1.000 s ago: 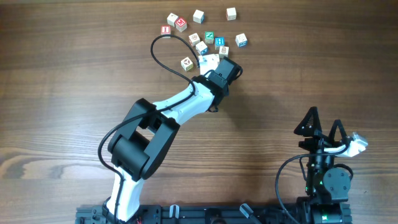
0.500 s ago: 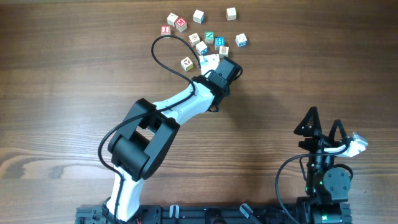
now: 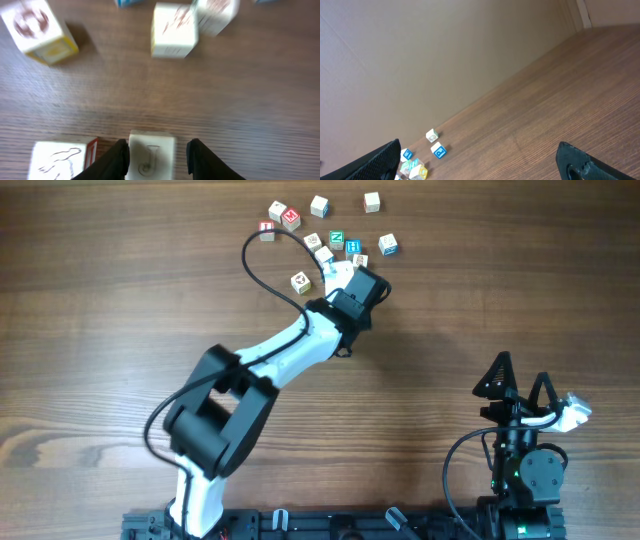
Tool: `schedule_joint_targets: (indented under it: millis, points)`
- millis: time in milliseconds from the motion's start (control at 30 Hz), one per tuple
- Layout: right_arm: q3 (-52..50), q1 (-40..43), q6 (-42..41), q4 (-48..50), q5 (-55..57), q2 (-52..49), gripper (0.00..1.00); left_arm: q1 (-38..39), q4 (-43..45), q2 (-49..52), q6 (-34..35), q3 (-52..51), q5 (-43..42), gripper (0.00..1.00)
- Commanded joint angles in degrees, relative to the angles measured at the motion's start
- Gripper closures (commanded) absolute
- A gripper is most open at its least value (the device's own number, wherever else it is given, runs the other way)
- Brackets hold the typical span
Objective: Form a horizontal line
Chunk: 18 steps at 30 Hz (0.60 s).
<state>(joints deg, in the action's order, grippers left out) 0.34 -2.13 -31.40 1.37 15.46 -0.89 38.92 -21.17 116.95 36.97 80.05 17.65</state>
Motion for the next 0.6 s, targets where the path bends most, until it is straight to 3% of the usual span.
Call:
schedule_joint_targets:
  millis: [0,233,367,433,567]
  points:
    - [-0.04,0.24,0.79,0.28,-0.44,0.68,0.00,0.13,0.13,-6.54,-4.07,-0.52,-0.24,0.55]
    - [-0.04,0.24,0.79,0.28,-0.44,0.68,0.00,-1.09,-5.29,-15.67,-6.51,-0.52,0.35,0.40]
    - [-0.04,0.24,0.81,0.28,-0.44,0.68,0.00,-4.61,-13.92,-19.50,-4.17,-0.55,0.31,0.06]
    - [-0.04,0.24,0.79,0.28,-0.44,0.68,0.00,-6.60,-17.70,-20.17,-3.08,-0.55,-0.81,0.00]
    - [-0.04,0.24,0.79,0.28,-0.44,0.68,0.00,-11.65,-24.52,-20.31,-3.08,-0.57,-5.92,0.00]
